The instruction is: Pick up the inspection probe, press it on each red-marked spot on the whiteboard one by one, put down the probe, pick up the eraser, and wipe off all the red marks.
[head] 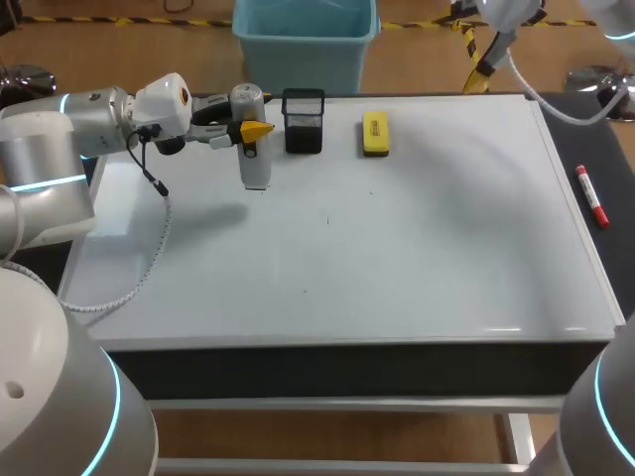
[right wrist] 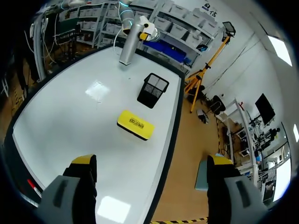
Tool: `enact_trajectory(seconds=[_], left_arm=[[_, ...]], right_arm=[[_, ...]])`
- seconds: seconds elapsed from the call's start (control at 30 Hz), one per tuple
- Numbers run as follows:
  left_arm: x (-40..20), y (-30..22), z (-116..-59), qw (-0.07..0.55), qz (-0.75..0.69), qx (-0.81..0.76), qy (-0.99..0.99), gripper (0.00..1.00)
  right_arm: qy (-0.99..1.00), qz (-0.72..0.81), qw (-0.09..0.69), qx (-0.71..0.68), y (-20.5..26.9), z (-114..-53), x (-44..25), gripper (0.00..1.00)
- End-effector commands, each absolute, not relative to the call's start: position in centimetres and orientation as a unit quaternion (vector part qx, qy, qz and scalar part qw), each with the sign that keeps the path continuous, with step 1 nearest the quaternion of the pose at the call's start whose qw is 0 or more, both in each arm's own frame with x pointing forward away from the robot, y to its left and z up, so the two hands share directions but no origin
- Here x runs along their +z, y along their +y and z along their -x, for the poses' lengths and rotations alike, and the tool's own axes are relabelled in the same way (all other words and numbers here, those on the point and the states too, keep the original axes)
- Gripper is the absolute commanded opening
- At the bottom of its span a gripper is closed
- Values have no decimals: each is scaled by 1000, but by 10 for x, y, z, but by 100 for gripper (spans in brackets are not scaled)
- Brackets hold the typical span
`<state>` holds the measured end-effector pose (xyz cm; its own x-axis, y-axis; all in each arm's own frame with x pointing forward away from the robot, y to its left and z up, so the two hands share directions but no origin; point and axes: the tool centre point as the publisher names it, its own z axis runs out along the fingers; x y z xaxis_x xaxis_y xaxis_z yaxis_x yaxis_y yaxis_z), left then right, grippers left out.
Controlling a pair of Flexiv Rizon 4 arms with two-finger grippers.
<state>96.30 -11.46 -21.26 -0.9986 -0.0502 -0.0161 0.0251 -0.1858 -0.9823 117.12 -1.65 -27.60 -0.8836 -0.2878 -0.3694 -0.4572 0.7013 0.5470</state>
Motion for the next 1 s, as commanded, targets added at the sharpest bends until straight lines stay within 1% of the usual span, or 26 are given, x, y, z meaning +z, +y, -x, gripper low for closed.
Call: enact_trajectory(seconds=[0.03, 0.43, 0.57, 1.0], left_arm=[[-212, -115, -964, 24, 10, -770, 637, 0], [-211, -116, -965, 23, 9, -772, 635, 0], [-196, -121, -986, 21, -11, -772, 636, 0], [-127, -140, -1060, -28, -103, -756, 646, 0]], right_arm=[[914, 205, 128, 327, -18, -1171, -275, 100], [914, 205, 128, 327, -18, -1171, -275, 100], [914, 205, 128, 327, -18, -1171, -275, 100], [914, 205, 128, 327, -18, -1171, -275, 100]])
